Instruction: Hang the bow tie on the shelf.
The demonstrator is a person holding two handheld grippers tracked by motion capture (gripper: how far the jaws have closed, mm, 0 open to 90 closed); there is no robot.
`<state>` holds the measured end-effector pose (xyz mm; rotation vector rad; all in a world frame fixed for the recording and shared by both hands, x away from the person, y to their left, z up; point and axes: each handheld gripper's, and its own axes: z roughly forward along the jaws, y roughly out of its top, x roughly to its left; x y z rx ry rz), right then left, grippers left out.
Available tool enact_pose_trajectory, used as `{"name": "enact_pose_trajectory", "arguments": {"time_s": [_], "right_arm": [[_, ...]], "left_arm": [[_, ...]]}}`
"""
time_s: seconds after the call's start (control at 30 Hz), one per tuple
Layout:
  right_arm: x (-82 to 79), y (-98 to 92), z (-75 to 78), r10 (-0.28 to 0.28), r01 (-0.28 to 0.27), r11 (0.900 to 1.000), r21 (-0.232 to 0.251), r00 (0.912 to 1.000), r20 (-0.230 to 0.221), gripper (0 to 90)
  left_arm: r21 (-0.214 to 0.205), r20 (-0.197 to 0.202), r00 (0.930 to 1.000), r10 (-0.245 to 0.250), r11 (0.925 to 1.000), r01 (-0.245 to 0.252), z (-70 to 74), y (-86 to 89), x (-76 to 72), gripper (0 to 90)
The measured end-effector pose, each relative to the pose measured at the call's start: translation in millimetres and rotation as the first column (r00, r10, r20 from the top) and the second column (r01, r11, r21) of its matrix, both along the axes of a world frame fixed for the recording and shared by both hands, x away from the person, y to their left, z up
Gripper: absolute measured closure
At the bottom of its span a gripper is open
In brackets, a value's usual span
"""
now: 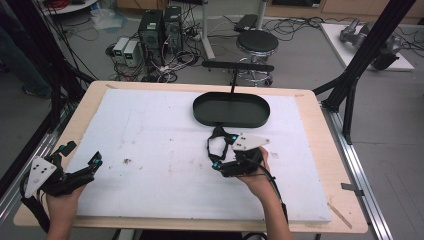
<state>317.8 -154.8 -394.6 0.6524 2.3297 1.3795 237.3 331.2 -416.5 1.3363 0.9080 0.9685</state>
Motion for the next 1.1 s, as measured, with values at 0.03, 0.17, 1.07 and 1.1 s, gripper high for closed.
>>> {"name": "enact_pose_trajectory", "arguments": {"time_s": [0.03, 0.17, 1.07, 1.1], "right_arm": [[3.7, 4.1, -2.1, 0.004, -0.004, 1.0, -0.007, 0.9999, -0.01, 21.0], [14.5, 12.9, -10.3, 0.011, -0.012, 0.9997, -0.019, 0.9985, -0.054, 21.6], [33.6, 35.4, -48.4, -0.12, 0.078, 0.9699, -0.231, 0.9776, -0.173, 57.5], [33.6, 35.1, -48.4, -0.114, 0.072, 0.9722, -0.223, 0.9768, -0.181, 61.4]], "left_arm": [[0.0, 0.0, 1.0, 0.0, 1.0, 0.0, 0.0, 0.0, 0.0, 12.4], [-0.002, -0.001, 1.0, -0.003, 1.0, 0.003, -0.2, 0.6, 0.3, 12.4], [-0.006, -0.004, 1.0, -0.005, 1.0, 0.005, -0.6, 1.4, 0.2, 12.4], [-0.006, -0.005, 1.0, -0.004, 1.0, 0.004, -0.7, 1.5, 0.1, 12.4]]}}
